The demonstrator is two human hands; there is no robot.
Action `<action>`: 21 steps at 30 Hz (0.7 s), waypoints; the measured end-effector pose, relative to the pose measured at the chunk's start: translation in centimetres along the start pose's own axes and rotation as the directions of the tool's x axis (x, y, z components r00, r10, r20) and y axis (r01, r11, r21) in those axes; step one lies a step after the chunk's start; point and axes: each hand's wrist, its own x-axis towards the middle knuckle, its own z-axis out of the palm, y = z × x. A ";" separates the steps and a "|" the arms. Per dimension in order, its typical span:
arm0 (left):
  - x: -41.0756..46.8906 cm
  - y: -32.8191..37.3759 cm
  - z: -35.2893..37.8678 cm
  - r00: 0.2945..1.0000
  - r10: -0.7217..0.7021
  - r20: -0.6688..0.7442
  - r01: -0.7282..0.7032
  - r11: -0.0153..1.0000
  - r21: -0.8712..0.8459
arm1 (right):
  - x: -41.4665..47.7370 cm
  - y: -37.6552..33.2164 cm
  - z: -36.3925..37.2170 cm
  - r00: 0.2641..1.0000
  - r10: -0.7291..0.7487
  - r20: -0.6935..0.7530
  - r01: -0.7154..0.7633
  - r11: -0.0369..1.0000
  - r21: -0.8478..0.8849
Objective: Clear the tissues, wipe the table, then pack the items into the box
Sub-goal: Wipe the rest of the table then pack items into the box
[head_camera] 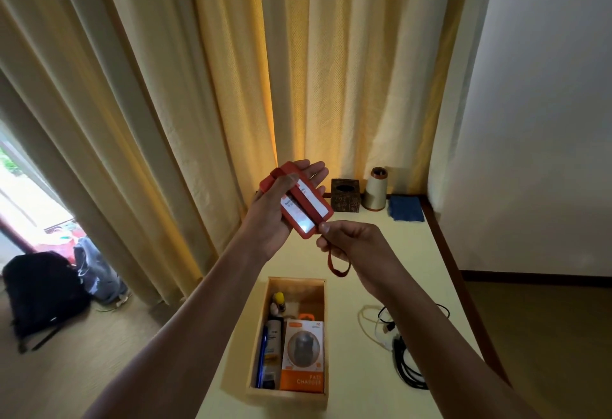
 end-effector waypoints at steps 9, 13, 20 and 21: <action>-0.9 -0.7 -1.3 0.993 -0.087 -0.086 0.079 0.993 -0.093 | -0.1 -0.9 -0.5 0.994 0.072 -0.087 -0.059 0.989 0.139; -1.3 -0.2 -2.8 0.987 0.048 -0.152 0.076 0.697 0.713 | -0.3 -1.8 -2.2 0.988 0.041 -0.151 -0.045 0.999 -0.027; -1.3 -0.8 -1.7 0.902 -0.152 0.404 -0.429 -0.209 0.879 | -0.7 -2.5 -2.6 1.000 0.006 -0.025 -0.014 0.939 -0.342; -1.3 -0.8 -1.5 0.917 -0.161 0.365 -0.387 -0.136 0.912 | -0.7 -2.5 -2.5 1.000 0.010 -0.014 -0.014 0.940 -0.341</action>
